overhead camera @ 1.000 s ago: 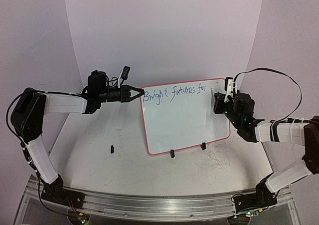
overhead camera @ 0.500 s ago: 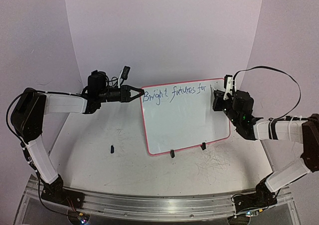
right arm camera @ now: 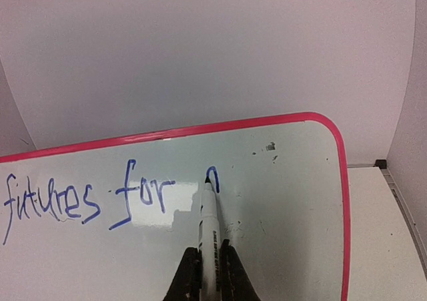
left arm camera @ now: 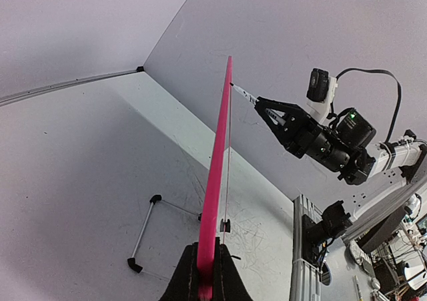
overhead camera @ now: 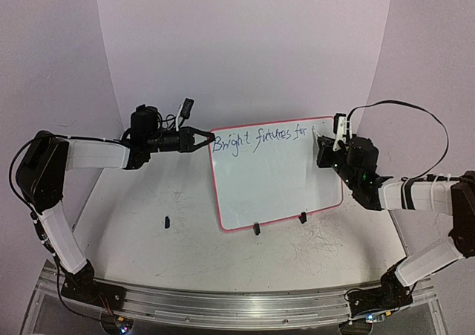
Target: Write a sentence on the whiteboard
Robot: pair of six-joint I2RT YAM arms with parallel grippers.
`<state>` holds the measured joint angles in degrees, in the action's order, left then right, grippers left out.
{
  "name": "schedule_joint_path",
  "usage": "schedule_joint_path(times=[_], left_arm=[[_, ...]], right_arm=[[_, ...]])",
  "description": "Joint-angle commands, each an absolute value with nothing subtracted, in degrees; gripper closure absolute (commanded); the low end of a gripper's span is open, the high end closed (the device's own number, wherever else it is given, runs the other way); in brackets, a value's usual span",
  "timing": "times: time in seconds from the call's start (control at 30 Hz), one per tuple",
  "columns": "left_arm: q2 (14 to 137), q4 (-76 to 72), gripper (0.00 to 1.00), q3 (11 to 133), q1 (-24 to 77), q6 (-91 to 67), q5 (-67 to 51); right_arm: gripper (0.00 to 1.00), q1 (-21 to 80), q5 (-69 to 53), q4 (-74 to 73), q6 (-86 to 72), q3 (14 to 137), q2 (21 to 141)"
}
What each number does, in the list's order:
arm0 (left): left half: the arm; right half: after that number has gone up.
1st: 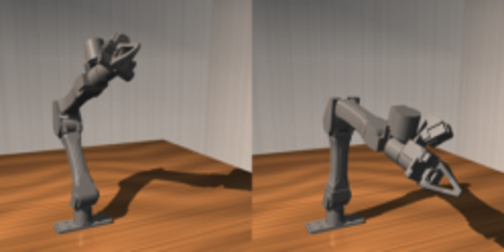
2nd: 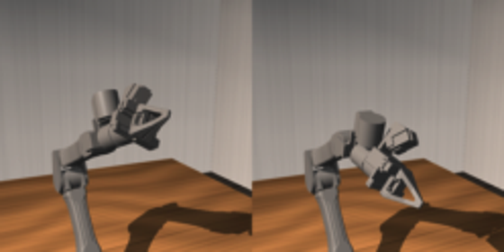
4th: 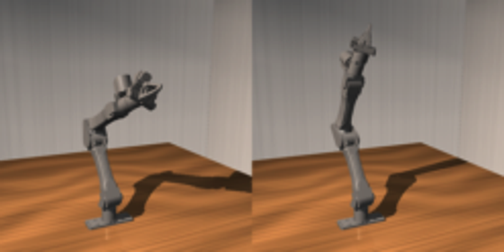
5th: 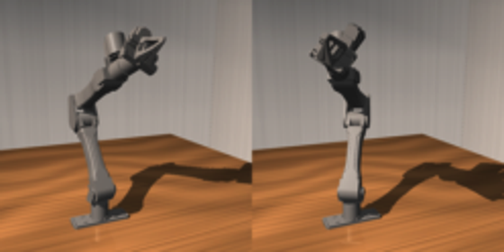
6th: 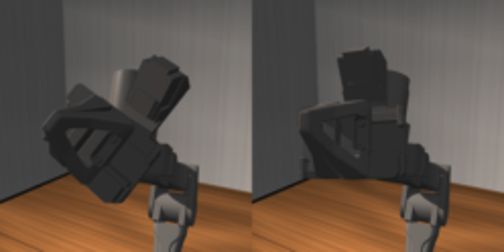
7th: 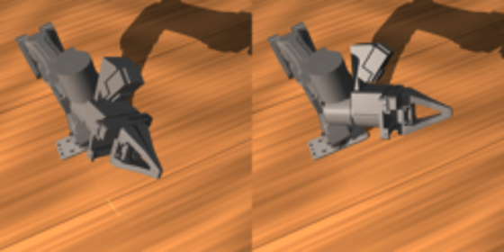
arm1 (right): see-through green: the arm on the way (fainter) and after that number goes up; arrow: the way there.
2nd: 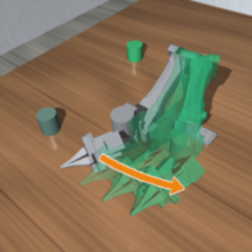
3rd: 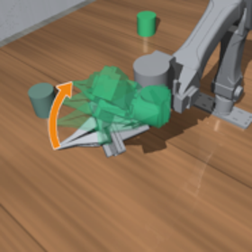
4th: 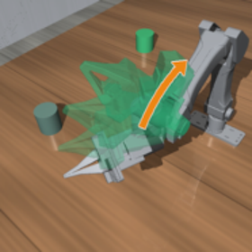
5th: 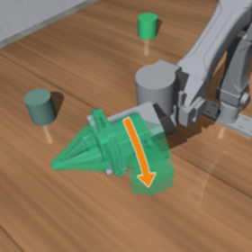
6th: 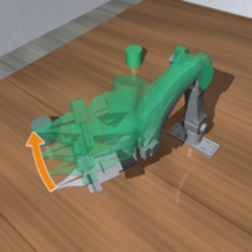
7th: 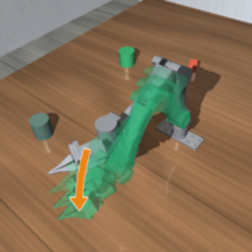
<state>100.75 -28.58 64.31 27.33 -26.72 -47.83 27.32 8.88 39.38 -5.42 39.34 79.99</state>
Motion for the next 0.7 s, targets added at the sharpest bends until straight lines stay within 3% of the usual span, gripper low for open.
schedule_joint_path(times=[0.0,0.67], left_arm=[[100.9,-23.12,1.0,62.94,29.99,-23.2,-49.87],[101.06,-23.12,1.0,62.89,29.95,-23.12,-49.88]], right_arm=[[1.0,27.68,8.34,38.6,-6.34,38.48,78.08],[1.0,27.69,12.06,38.62,-6.8,37.92,77.57]])
